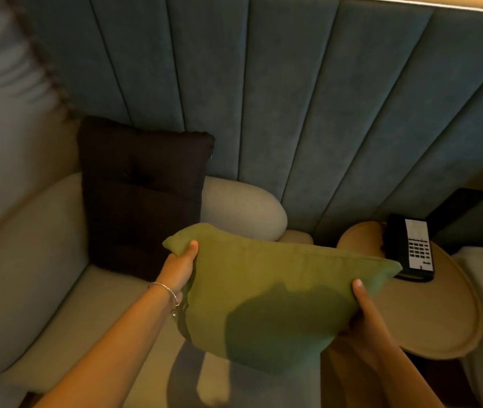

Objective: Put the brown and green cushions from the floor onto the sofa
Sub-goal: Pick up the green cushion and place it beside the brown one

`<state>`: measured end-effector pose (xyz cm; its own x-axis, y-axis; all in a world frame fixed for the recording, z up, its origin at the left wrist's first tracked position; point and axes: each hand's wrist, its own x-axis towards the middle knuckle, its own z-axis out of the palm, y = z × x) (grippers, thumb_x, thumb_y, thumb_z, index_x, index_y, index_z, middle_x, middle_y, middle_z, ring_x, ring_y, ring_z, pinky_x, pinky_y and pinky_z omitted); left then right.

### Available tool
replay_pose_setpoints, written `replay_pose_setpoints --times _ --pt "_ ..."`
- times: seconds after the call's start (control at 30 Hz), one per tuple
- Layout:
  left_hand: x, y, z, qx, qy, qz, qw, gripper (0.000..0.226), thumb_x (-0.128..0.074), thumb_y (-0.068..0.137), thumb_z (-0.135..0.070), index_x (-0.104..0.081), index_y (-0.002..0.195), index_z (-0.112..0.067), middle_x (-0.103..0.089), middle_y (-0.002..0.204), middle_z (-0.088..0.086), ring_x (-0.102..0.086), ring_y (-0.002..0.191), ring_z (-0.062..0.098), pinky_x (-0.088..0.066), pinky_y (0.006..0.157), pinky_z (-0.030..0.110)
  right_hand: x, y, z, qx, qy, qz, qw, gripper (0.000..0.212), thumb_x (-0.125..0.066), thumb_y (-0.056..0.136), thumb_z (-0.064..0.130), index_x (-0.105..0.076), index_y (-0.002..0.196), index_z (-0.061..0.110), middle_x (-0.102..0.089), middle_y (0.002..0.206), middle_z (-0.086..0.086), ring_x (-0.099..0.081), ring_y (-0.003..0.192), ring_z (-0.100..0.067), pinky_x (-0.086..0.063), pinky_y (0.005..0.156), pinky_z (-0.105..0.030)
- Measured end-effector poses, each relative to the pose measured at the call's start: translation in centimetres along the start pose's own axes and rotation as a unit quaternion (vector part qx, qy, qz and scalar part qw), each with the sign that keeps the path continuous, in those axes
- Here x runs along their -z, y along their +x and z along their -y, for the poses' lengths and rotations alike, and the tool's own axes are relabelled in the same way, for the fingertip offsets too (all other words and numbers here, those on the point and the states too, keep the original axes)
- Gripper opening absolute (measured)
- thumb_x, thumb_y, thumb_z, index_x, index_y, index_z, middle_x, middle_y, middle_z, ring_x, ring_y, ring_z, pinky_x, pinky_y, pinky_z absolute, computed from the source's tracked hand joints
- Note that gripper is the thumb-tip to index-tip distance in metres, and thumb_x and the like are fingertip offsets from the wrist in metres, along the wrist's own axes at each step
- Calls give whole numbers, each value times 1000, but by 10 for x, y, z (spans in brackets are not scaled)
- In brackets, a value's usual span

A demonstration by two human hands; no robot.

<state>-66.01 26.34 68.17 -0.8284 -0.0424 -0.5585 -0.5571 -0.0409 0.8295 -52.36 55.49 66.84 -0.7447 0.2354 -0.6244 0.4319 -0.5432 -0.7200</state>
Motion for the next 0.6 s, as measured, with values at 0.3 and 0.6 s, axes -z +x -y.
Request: replay_pose_setpoints --times 0.3,0.6 --pt "-34 123 -61 11 35 55 998 58 -45 89 -47 -38 137 -14 -51 132 16 -52 112 34 -43 92 44 -41 95 53 -13 -10 -64 998 89 -61 54 62 -43 133 23 -62 105 -4 -58 94 -27 -50 73 -47" --pt "-55 291 -5 114 184 27 976 60 -37 94 -42 -34 140 -4 -42 143 22 -45 125 37 -36 103 41 -66 257 25 -79 -148 -145 975 121 -71 37 68 -20 141 35 -38 145 -5 -40 127 -36 -38 94 -55"
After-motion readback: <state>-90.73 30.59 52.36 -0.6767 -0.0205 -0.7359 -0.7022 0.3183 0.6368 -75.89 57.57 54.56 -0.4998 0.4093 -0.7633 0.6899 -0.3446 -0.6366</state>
